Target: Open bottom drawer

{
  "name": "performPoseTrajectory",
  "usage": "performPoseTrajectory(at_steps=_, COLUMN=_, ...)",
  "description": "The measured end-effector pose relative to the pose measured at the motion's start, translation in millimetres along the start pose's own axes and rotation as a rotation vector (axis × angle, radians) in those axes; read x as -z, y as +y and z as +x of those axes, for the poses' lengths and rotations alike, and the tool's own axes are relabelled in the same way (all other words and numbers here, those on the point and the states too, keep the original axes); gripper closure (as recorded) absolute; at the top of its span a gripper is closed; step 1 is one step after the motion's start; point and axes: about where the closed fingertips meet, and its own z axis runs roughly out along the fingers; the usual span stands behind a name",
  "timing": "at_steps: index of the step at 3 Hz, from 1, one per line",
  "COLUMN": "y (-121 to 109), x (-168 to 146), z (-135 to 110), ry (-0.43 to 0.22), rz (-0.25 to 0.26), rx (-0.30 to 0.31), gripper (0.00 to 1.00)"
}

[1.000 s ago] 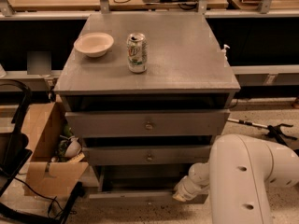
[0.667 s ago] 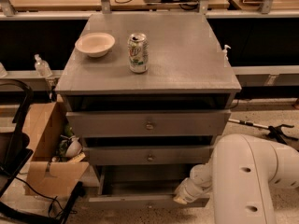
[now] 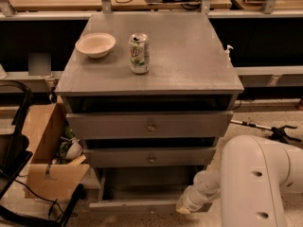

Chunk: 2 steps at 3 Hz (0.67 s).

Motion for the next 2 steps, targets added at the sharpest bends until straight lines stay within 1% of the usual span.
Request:
performPoseTrajectory(at_steps=1, y=1, x=-1, z=0, ry=0.000, rz=-0.003, rx=0.000, gripper=0.81)
performPoseTrajectory(at_steps=2, y=-9, x=1, z=-3, ry=0.022, rz=0.017, rx=0.008, gripper=0.51)
